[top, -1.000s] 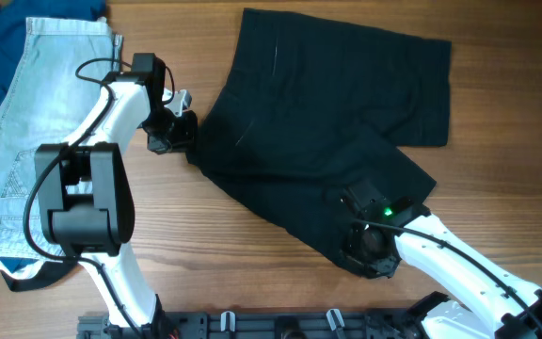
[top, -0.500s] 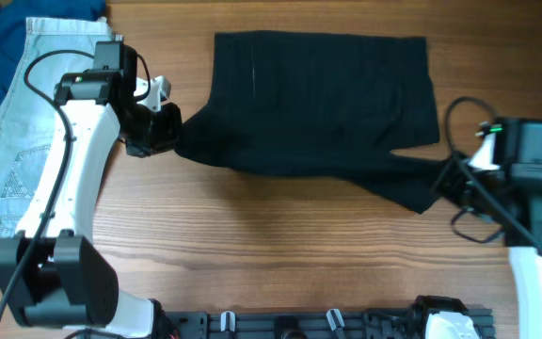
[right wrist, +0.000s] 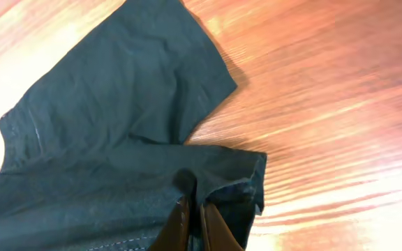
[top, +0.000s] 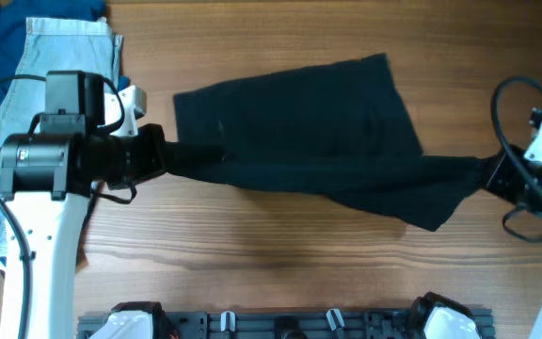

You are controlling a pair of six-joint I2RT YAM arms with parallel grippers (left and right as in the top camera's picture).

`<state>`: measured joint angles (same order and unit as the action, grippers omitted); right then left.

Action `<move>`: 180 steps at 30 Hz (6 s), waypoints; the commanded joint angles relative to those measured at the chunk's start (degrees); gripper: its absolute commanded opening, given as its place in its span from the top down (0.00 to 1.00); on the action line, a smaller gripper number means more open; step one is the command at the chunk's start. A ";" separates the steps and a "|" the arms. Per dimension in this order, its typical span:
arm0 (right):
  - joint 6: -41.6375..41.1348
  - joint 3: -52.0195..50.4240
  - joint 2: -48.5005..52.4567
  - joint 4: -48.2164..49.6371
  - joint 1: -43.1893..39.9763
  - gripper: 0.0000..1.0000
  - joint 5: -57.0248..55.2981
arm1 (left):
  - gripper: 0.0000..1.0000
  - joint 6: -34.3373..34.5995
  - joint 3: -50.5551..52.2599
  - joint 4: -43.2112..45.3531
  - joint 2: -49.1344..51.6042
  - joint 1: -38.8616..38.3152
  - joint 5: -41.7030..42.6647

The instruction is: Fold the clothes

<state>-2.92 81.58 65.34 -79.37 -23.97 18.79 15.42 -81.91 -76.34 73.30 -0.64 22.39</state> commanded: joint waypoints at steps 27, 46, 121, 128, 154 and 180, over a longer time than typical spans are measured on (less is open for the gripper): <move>1.29 1.33 48.68 64.35 22.16 0.96 -2.27 | 0.96 16.96 26.95 72.81 21.68 0.85 -24.41; -1.92 4.72 51.56 67.19 22.16 0.00 -0.76 | 0.00 12.79 26.82 88.67 26.16 0.92 -19.61; -9.27 4.48 61.18 53.02 32.06 0.96 22.12 | 0.81 10.78 -2.51 55.82 43.06 -27.15 -4.42; -4.26 6.19 43.28 49.44 21.75 0.53 22.80 | 0.00 10.82 -2.54 58.82 42.47 -25.99 -4.39; -1.86 5.84 62.93 45.86 41.79 0.66 7.41 | 0.00 4.09 -2.54 24.59 17.90 4.68 -16.31; -78.20 4.00 63.76 73.61 -3.67 0.96 -10.91 | 0.00 4.35 -2.51 29.33 18.45 4.63 -16.31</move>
<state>-76.42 85.95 127.44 -10.72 -29.98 13.56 20.43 -84.07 -47.75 91.29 3.84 6.66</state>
